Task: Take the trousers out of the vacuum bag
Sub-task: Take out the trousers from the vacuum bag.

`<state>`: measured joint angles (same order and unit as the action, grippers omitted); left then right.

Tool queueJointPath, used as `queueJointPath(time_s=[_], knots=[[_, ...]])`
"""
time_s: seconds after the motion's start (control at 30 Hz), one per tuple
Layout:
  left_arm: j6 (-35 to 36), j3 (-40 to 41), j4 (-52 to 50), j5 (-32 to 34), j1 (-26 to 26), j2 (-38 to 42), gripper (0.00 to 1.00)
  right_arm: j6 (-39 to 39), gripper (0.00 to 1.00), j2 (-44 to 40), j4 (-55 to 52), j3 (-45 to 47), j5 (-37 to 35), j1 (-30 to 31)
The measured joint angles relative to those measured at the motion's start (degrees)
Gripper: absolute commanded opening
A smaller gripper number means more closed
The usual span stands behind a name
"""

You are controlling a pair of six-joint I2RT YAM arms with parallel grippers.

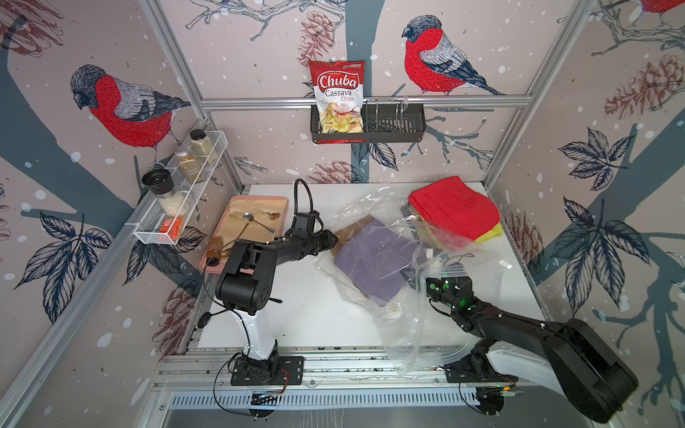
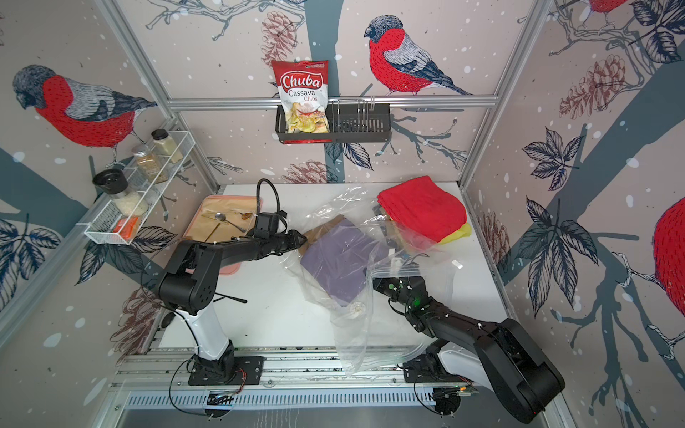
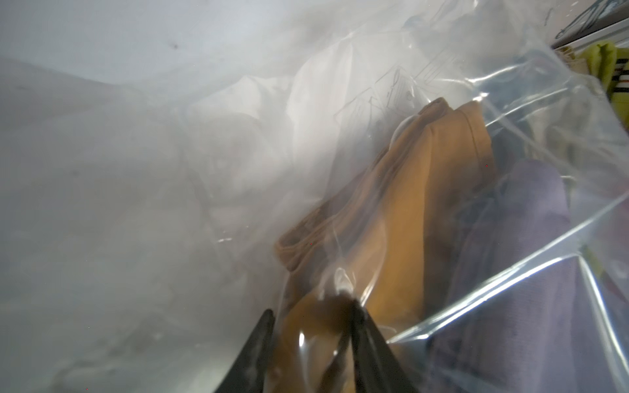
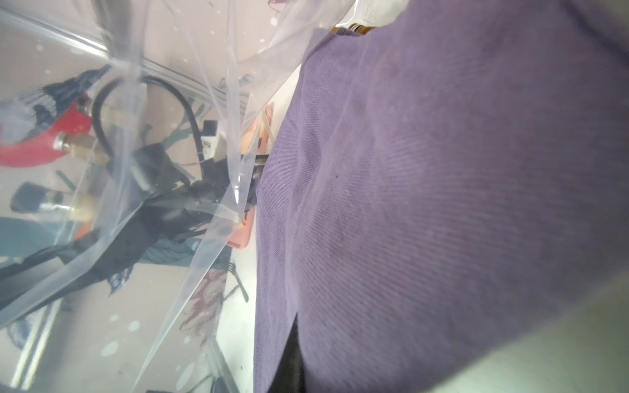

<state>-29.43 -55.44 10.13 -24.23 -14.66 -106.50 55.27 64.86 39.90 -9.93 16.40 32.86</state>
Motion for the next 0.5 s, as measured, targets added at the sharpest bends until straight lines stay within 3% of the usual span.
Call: queueJointPath(time_s=[0.1, 0.33, 0.5], knots=[[-0.59, -0.09, 2.03, -2.14, 0.09, -0.92, 0.0, -0.04, 0.0, 0.0, 0.0, 0.0, -0.02, 0.0], [-0.74, -0.94, 2.6, -2.86, 0.22, -1.53, 0.0, -0.31, 0.0, -0.07, -0.07, 0.0, 0.0, -0.26], [-0.55, -4.98, -2.4, -1.36, 1.42, -1.73, 0.0, -0.9, 0.0, -2.82, -0.72, 0.46, 0.37, -1.05]])
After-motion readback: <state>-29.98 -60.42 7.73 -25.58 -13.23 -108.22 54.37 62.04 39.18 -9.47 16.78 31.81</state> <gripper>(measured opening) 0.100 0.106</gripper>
